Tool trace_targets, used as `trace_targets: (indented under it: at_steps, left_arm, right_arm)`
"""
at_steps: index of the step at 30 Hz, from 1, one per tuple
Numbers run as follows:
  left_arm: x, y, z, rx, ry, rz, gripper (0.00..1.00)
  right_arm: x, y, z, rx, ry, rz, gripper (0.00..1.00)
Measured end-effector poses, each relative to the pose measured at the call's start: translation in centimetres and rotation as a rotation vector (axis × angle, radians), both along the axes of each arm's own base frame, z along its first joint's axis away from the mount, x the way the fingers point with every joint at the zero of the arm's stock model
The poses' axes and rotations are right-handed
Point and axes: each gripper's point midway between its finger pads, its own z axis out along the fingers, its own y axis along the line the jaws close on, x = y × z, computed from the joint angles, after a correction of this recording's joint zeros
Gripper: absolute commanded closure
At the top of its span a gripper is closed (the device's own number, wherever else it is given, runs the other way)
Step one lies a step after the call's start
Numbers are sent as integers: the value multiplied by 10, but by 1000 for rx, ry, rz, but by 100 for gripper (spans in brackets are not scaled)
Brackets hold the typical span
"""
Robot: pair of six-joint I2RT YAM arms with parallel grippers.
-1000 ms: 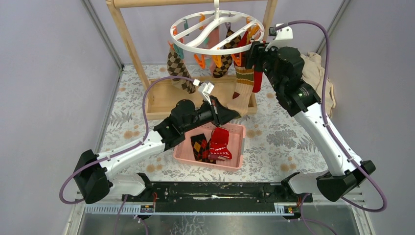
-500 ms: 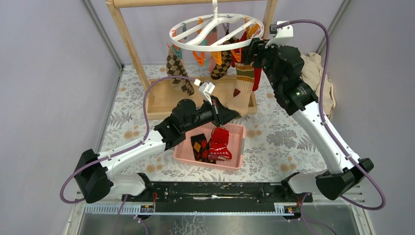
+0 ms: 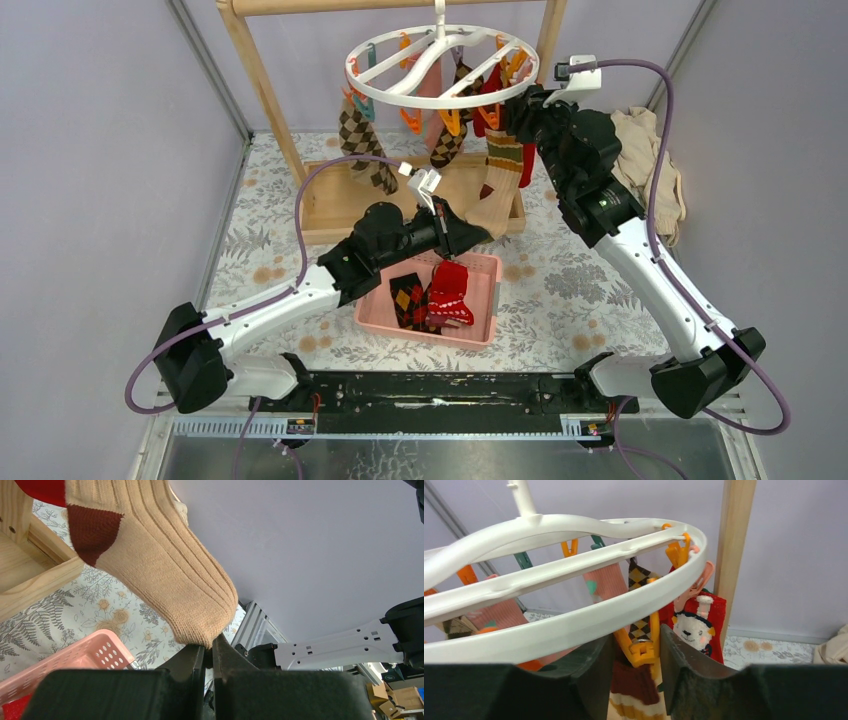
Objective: Remove the socks clipped to the hanger
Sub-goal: Remove the sock from the hanger, then place the sock in the bin.
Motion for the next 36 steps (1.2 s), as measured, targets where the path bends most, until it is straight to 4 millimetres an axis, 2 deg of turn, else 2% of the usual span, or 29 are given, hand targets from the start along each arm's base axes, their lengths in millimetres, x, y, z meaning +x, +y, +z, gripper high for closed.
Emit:
trace_targets:
  at_steps: [2, 7, 8, 9, 11, 15, 22, 27, 33, 36]
  left_arm:
    - [0, 0, 0, 1, 0, 0, 91]
    - [0, 1, -1, 4, 3, 0, 91]
    - [-1, 1, -1, 6, 5, 0, 91]
    - [-1, 2, -2, 8, 7, 0, 91]
    - [-4, 5, -2, 11, 9, 0, 91]
    - [-11, 13, 4, 13, 12, 0, 91]
    - [-33, 40, 30, -5, -4, 0, 90]
    - [-49, 59, 40, -3, -1, 1, 90]
    - [-59, 76, 37, 19, 20, 22, 84]
    - [-55, 80, 14, 61, 51, 55, 83]
  right_arm:
    - [0, 1, 2, 0, -8, 8, 73]
    - [-1, 3, 4, 11, -23, 18, 71]
    - [0, 4, 2, 9, -20, 18, 65]
    - [0, 4, 0, 8, -17, 18, 51]
    - [0, 5, -4, 9, -9, 21, 29]
    - [0, 5, -8, 9, 2, 21, 17]
    - [-14, -1, -28, 18, 59, 25, 14]
    - [-34, -7, -55, 29, 129, 41, 14]
    - [-58, -12, -105, 14, 242, 74, 16]
    - [-68, -9, -127, 11, 298, 106, 17]
